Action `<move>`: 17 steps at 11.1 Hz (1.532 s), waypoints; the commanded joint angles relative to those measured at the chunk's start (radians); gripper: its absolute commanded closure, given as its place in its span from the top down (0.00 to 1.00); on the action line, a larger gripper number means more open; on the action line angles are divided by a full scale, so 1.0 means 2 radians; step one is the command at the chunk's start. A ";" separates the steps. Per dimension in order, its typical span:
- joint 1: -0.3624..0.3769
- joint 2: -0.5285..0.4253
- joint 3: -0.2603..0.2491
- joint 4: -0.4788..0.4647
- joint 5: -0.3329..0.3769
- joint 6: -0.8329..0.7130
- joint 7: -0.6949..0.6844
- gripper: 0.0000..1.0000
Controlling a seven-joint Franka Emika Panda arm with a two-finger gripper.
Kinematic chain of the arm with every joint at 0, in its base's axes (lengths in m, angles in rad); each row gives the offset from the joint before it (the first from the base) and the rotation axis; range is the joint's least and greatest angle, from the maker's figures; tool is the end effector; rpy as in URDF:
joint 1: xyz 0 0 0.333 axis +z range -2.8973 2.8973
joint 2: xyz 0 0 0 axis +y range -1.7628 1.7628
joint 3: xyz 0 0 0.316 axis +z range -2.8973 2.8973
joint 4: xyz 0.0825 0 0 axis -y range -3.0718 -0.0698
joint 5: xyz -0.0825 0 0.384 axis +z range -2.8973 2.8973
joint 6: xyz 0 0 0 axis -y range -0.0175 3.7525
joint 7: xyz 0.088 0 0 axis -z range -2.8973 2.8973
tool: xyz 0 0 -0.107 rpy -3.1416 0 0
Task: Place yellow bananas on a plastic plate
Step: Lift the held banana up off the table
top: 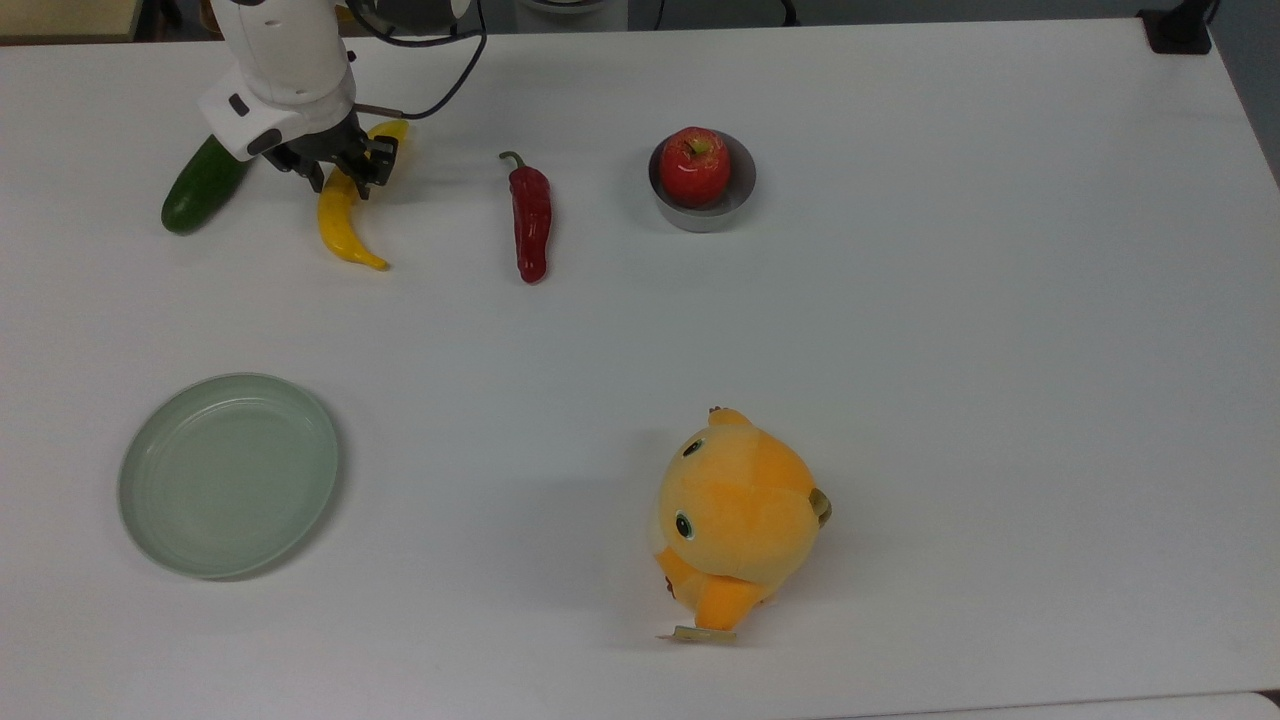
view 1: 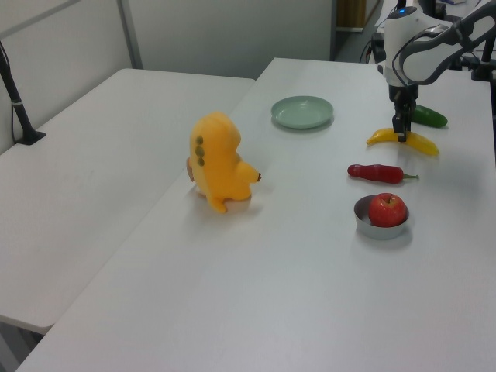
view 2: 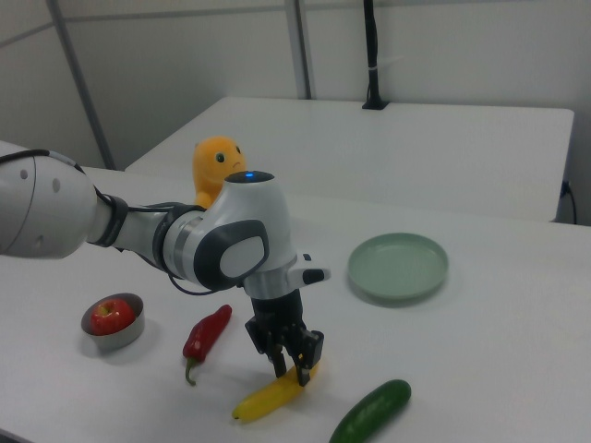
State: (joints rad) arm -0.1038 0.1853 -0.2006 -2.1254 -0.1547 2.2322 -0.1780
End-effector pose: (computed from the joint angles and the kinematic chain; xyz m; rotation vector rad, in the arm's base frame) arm 0.5315 -0.1705 0.3193 3.0043 -0.0370 -0.1674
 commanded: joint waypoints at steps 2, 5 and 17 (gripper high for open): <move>0.000 -0.004 -0.005 -0.011 -0.009 0.019 -0.008 0.00; -0.002 -0.004 -0.005 -0.011 -0.009 0.018 -0.008 0.00; -0.002 0.030 -0.005 0.181 0.148 -0.040 -0.034 0.00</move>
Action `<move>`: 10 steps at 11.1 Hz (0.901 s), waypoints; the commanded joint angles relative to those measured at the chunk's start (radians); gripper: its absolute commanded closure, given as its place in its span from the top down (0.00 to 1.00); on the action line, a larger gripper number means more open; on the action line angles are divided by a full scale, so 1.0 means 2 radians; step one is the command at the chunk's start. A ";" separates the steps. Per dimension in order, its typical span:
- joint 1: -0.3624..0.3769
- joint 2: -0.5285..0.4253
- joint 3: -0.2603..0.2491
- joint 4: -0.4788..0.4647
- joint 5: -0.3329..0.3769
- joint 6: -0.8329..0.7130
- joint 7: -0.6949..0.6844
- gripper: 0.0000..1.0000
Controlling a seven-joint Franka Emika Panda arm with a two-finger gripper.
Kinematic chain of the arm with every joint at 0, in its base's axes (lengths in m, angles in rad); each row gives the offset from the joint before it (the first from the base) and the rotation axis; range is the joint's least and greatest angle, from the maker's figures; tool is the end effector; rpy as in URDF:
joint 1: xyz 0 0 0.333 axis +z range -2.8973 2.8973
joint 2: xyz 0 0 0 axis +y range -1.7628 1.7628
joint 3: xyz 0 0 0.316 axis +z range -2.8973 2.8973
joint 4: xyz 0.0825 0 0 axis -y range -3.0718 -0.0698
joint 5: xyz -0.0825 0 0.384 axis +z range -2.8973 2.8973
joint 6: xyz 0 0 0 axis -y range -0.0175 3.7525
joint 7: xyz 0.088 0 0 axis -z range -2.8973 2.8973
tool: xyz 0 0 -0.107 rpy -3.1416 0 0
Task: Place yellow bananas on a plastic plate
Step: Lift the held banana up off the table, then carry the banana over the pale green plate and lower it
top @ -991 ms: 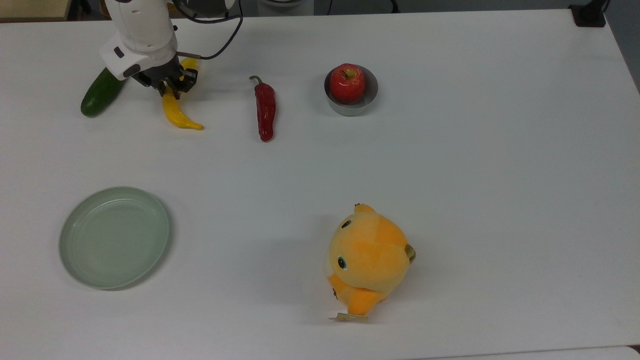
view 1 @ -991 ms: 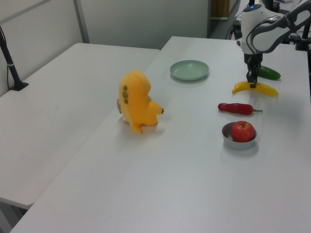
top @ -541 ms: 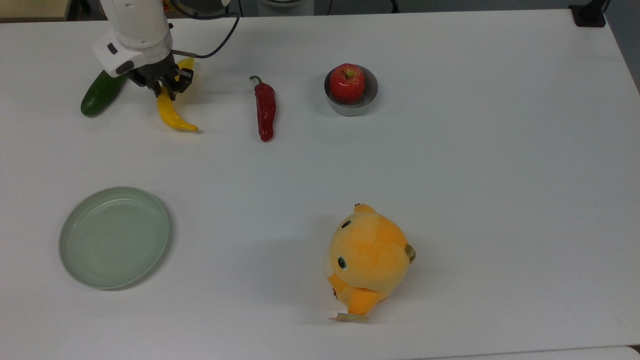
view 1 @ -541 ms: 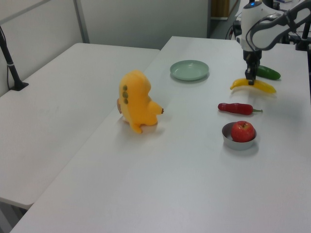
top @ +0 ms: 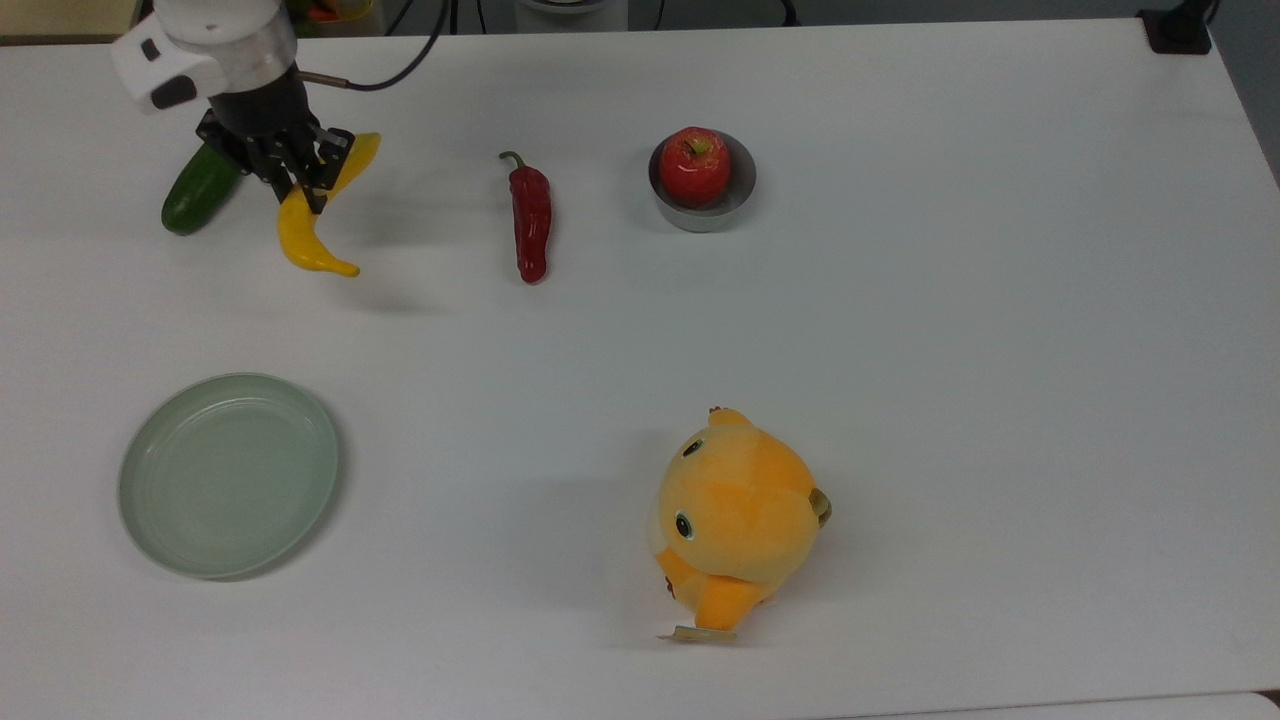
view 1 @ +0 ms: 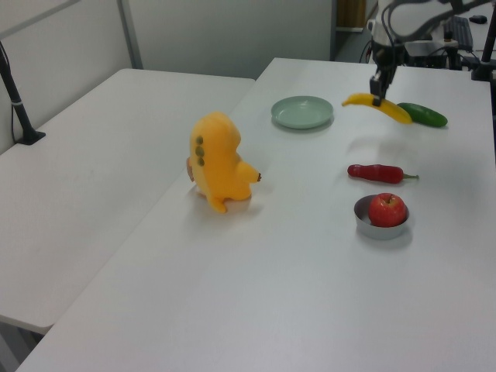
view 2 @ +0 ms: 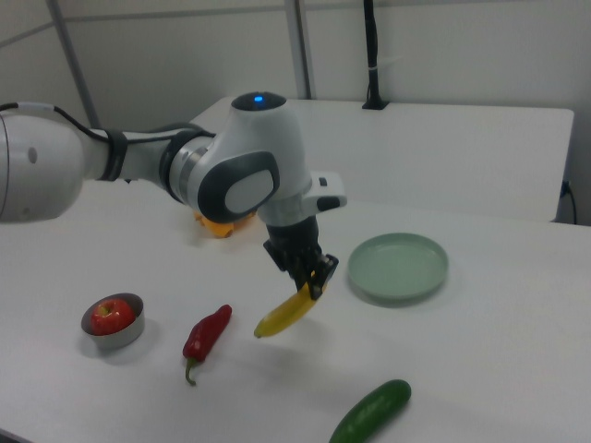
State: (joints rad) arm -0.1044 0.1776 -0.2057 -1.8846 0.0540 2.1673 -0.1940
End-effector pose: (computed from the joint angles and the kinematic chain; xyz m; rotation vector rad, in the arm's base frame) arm 0.5860 -0.1800 0.4260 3.1123 -0.2165 0.1692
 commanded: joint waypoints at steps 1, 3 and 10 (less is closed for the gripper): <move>-0.008 0.051 -0.002 0.085 0.059 0.010 -0.027 0.00; -0.017 0.083 -0.002 0.111 0.111 0.089 -0.024 0.00; -0.027 0.236 0.003 0.237 0.179 0.278 0.027 0.00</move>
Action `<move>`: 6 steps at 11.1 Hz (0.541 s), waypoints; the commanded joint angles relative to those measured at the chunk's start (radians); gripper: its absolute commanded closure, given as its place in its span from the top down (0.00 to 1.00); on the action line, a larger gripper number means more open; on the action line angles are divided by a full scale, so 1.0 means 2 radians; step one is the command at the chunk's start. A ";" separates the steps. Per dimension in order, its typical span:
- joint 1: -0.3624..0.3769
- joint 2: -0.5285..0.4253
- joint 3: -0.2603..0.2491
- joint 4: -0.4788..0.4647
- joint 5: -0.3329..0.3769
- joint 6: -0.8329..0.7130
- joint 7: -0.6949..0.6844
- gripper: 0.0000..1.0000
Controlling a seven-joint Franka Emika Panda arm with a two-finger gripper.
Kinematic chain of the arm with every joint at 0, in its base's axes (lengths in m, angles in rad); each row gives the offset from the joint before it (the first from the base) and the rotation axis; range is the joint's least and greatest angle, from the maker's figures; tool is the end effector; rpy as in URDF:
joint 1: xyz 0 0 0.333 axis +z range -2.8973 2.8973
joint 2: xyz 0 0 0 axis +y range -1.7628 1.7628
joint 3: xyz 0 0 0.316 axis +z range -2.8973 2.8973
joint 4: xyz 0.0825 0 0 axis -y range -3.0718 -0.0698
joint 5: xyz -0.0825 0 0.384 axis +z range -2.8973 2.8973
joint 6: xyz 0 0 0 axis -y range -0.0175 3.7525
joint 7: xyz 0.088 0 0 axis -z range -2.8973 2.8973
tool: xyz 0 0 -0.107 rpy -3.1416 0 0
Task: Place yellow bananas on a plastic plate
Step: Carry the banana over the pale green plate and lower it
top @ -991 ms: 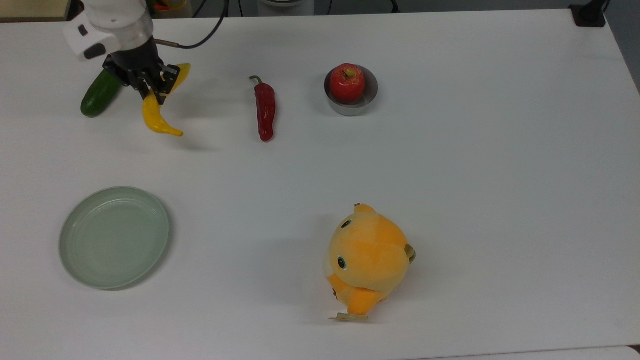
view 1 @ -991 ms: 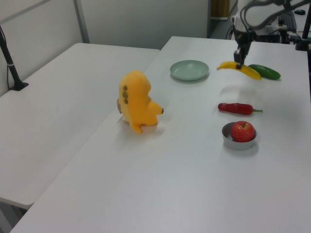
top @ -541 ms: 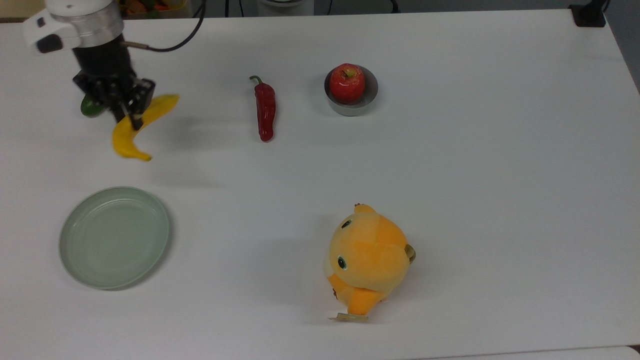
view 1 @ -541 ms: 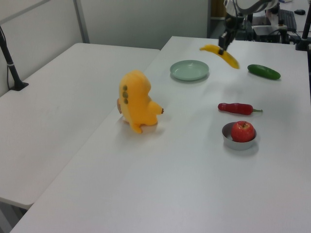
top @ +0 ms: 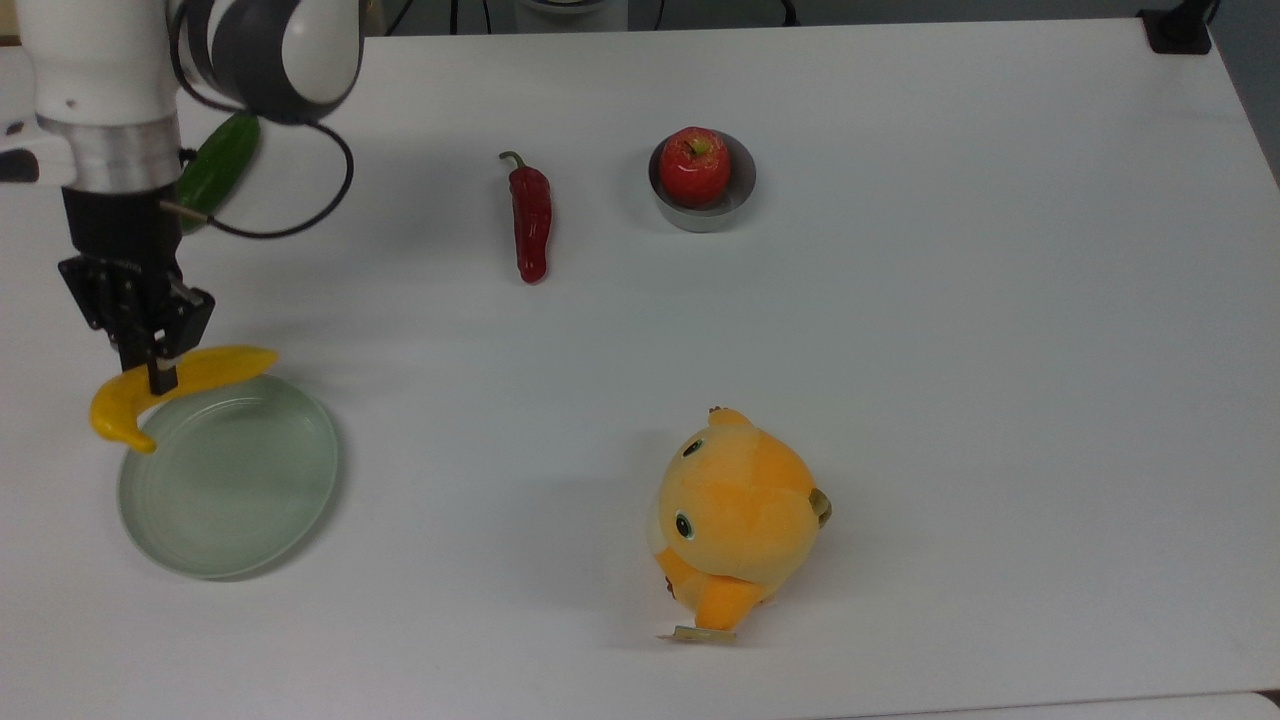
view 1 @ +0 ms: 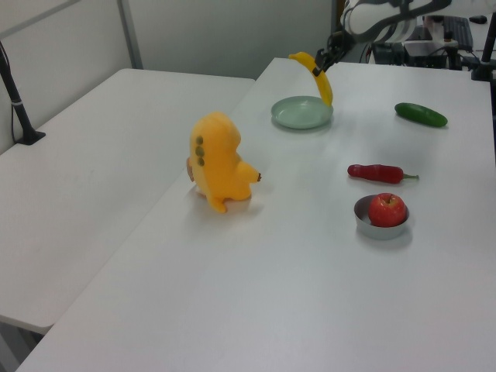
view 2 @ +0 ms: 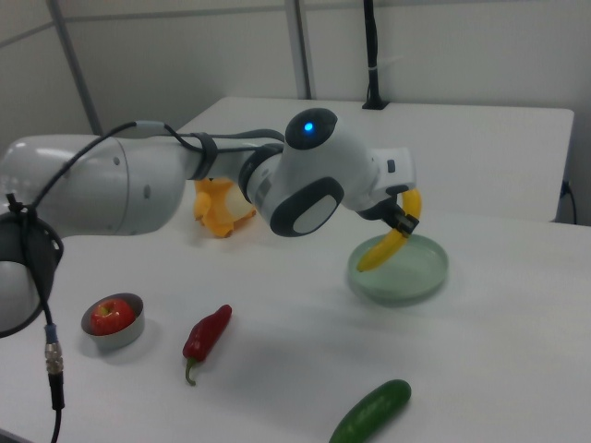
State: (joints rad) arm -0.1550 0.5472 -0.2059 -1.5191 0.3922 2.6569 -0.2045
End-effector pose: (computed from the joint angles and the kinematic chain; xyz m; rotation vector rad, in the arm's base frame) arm 0.7018 -0.2436 0.4159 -2.9214 0.5691 -0.9684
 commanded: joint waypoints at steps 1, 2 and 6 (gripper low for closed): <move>-0.002 0.064 0.005 0.061 0.009 0.034 0.037 0.00; -0.002 0.074 0.011 0.061 0.006 0.037 0.034 0.00; -0.009 0.084 0.020 0.058 0.005 0.062 0.032 0.28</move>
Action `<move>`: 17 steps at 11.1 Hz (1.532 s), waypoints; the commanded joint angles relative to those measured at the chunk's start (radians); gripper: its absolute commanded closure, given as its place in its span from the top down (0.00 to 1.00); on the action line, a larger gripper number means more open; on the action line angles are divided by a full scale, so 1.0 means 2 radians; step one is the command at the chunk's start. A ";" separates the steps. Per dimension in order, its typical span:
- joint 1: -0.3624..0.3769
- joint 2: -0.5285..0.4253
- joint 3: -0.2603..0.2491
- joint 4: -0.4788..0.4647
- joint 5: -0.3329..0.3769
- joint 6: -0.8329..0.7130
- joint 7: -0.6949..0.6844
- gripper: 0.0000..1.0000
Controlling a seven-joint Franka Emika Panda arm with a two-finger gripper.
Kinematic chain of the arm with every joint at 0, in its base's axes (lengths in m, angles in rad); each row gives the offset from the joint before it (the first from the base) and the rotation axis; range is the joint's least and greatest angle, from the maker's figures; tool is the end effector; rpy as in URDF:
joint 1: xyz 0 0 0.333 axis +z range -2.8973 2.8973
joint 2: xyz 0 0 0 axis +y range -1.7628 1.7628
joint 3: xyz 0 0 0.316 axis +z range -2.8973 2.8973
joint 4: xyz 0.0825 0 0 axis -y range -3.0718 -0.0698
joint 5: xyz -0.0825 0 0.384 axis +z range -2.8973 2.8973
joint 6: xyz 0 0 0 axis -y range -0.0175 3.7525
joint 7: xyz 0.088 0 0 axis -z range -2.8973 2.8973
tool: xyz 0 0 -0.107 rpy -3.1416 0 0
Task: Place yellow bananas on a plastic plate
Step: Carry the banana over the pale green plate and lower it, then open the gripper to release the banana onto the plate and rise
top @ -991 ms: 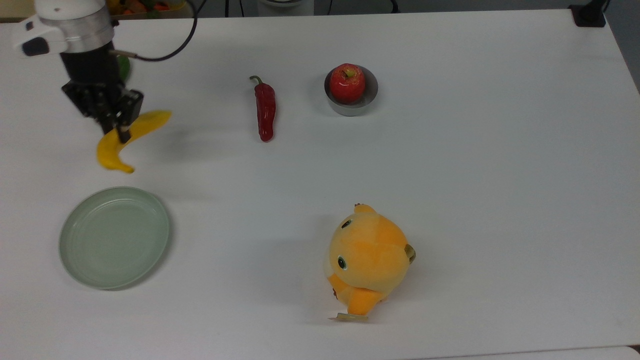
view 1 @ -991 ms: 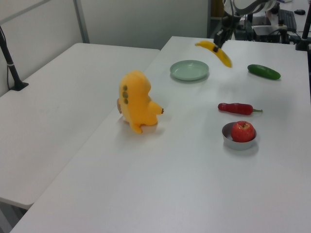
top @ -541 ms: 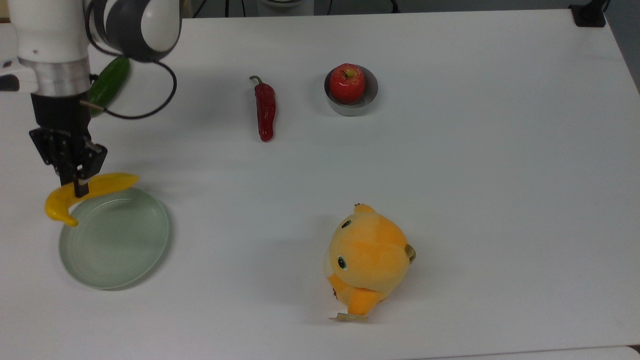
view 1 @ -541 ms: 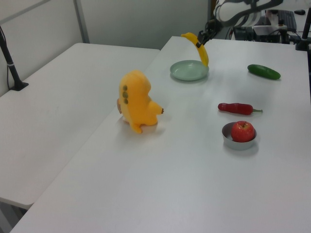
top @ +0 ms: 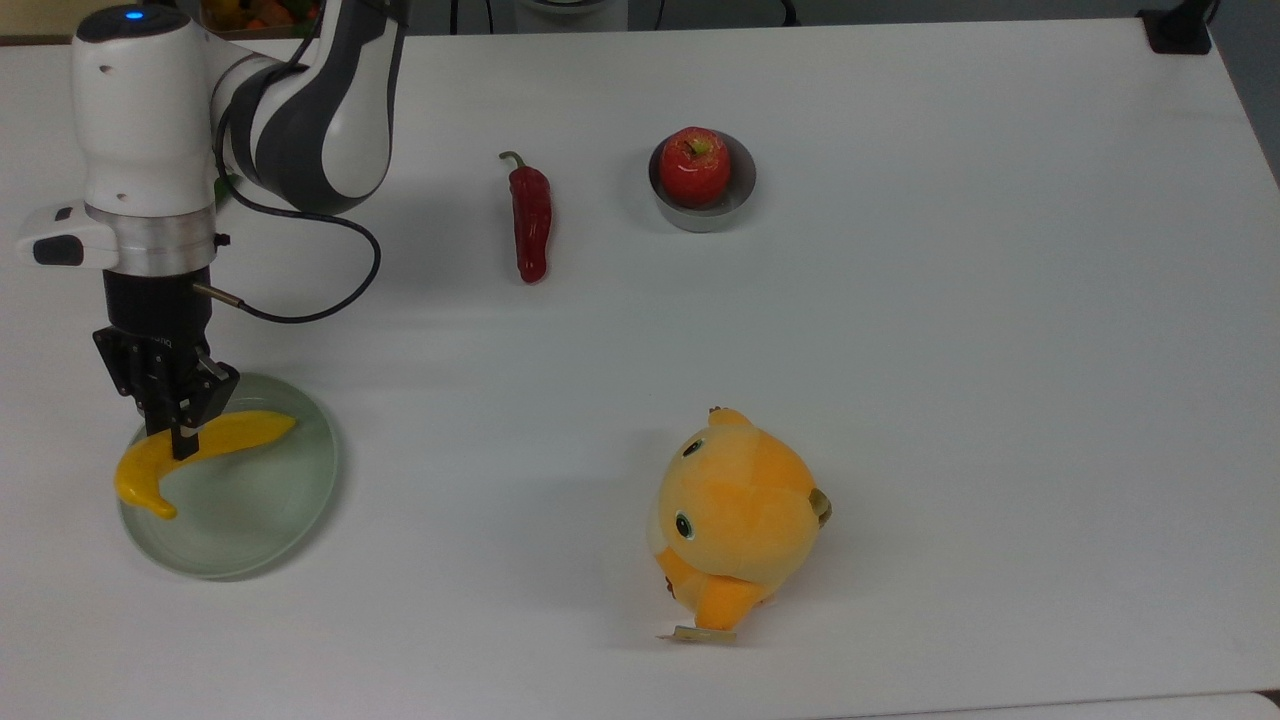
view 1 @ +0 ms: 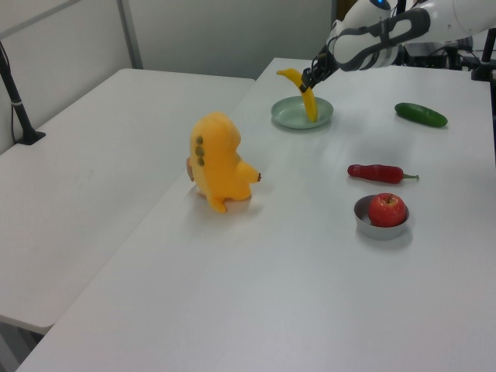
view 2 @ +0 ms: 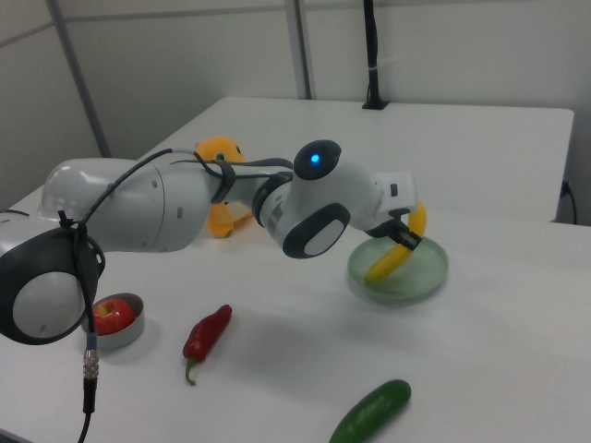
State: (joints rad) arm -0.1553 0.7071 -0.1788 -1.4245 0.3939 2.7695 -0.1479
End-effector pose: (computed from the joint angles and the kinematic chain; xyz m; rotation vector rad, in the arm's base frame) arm 0.7330 -0.2347 0.3568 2.9019 -0.6251 1.0280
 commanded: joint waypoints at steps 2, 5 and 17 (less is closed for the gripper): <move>-0.009 0.004 0.007 0.010 0.004 0.006 0.004 0.53; -0.011 0.004 0.007 0.008 0.003 0.006 0.004 0.90; 0.005 -0.261 0.002 -0.066 -0.064 -0.363 0.004 1.00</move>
State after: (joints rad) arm -0.1671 0.3293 -0.1751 -1.4835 0.3465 2.2522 -0.1481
